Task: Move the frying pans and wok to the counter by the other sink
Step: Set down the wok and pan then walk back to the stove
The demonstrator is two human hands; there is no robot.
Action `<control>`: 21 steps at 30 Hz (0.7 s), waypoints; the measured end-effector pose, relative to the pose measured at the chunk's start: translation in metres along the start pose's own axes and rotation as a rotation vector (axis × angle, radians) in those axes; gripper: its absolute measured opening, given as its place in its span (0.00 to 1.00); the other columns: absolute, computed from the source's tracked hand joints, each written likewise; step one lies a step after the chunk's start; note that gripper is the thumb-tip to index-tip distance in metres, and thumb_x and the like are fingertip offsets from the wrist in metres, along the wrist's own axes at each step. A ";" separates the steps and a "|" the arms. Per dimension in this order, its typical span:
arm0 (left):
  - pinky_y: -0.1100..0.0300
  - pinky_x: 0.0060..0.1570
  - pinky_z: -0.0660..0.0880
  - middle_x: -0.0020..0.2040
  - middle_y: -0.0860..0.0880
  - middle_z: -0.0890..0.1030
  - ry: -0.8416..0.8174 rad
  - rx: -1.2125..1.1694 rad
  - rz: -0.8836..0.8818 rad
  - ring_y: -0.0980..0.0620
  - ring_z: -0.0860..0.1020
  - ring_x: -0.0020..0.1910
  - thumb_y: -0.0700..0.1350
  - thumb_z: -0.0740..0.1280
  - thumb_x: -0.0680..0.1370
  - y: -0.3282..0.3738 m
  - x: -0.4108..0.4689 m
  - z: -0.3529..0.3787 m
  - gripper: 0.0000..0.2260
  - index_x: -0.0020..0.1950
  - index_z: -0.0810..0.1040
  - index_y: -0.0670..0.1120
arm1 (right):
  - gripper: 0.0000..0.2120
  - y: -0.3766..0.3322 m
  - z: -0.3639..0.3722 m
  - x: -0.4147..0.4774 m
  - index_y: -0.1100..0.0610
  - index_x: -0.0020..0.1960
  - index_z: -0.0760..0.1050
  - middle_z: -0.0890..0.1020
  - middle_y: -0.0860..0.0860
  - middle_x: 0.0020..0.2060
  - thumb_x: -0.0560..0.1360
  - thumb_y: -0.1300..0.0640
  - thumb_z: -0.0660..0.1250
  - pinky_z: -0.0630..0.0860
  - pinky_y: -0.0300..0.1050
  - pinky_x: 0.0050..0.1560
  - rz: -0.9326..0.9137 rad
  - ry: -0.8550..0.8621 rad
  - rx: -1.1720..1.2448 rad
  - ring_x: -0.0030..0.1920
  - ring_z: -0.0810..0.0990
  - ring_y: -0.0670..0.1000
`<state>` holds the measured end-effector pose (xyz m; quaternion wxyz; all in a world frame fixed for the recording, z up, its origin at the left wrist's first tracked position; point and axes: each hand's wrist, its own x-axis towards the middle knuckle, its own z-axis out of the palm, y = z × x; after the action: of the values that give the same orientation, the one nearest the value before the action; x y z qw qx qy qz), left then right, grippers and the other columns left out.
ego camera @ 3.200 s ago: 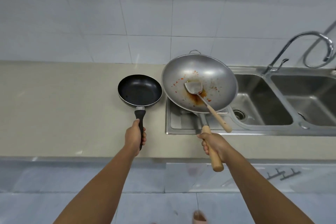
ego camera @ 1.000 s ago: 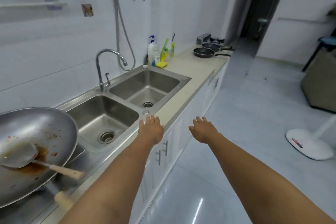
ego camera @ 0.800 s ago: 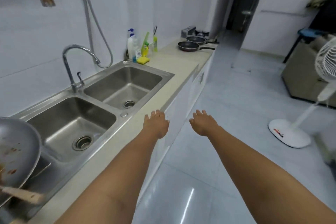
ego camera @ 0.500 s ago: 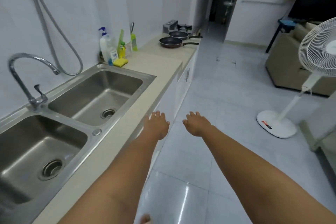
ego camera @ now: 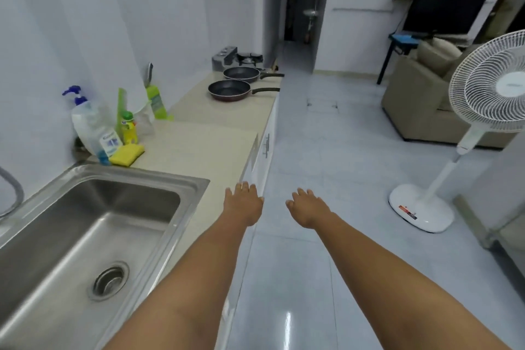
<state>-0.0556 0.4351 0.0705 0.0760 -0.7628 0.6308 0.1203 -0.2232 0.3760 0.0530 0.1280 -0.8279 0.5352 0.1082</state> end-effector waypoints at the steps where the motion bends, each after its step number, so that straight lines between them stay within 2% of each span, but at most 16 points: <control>1: 0.44 0.76 0.47 0.82 0.42 0.49 -0.004 0.009 0.012 0.44 0.49 0.80 0.52 0.44 0.86 0.000 0.021 -0.004 0.26 0.81 0.48 0.41 | 0.25 0.005 -0.003 0.015 0.60 0.77 0.58 0.55 0.58 0.79 0.84 0.50 0.45 0.56 0.60 0.74 0.012 -0.010 0.011 0.78 0.52 0.60; 5: 0.44 0.77 0.45 0.82 0.42 0.47 -0.098 0.041 0.112 0.44 0.47 0.80 0.52 0.44 0.86 0.021 0.081 -0.006 0.26 0.81 0.47 0.41 | 0.24 0.032 -0.002 0.057 0.59 0.76 0.60 0.54 0.59 0.79 0.84 0.51 0.45 0.57 0.61 0.74 0.059 -0.109 0.030 0.77 0.51 0.62; 10: 0.45 0.76 0.44 0.82 0.42 0.46 -0.098 0.054 0.244 0.44 0.46 0.80 0.52 0.44 0.86 0.058 0.174 -0.030 0.26 0.82 0.47 0.41 | 0.24 0.087 -0.034 0.125 0.61 0.76 0.60 0.57 0.58 0.78 0.84 0.51 0.45 0.58 0.60 0.74 0.167 -0.065 0.090 0.77 0.53 0.61; 11: 0.45 0.76 0.44 0.82 0.43 0.46 -0.117 0.045 0.244 0.44 0.46 0.80 0.52 0.44 0.86 0.063 0.189 -0.034 0.26 0.82 0.47 0.41 | 0.25 0.096 -0.038 0.138 0.61 0.76 0.59 0.56 0.58 0.79 0.84 0.50 0.44 0.57 0.59 0.74 0.187 -0.070 0.118 0.78 0.52 0.60; 13: 0.45 0.77 0.43 0.82 0.43 0.45 -0.100 0.053 0.230 0.45 0.45 0.80 0.52 0.44 0.86 0.099 0.293 -0.060 0.26 0.82 0.46 0.41 | 0.25 0.156 -0.073 0.228 0.61 0.77 0.58 0.55 0.57 0.79 0.84 0.50 0.44 0.56 0.59 0.74 0.207 -0.052 0.085 0.78 0.51 0.60; 16: 0.45 0.77 0.43 0.82 0.43 0.45 -0.112 0.035 0.201 0.45 0.45 0.80 0.52 0.43 0.86 0.115 0.352 -0.088 0.26 0.82 0.45 0.41 | 0.25 0.197 -0.108 0.273 0.61 0.77 0.57 0.55 0.57 0.79 0.84 0.51 0.44 0.55 0.59 0.75 0.246 -0.059 0.106 0.78 0.50 0.60; 21: 0.45 0.77 0.45 0.82 0.43 0.46 -0.132 0.005 0.178 0.44 0.47 0.80 0.52 0.44 0.86 0.113 0.368 -0.089 0.26 0.82 0.46 0.41 | 0.25 0.201 -0.112 0.285 0.61 0.77 0.58 0.56 0.59 0.78 0.84 0.51 0.43 0.56 0.60 0.75 0.215 -0.116 0.123 0.78 0.51 0.61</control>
<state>-0.0941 0.0419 0.0571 0.1083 -0.6941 0.6898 0.1752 -0.2875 0.0152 0.0494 0.1967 -0.7489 0.6181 0.1359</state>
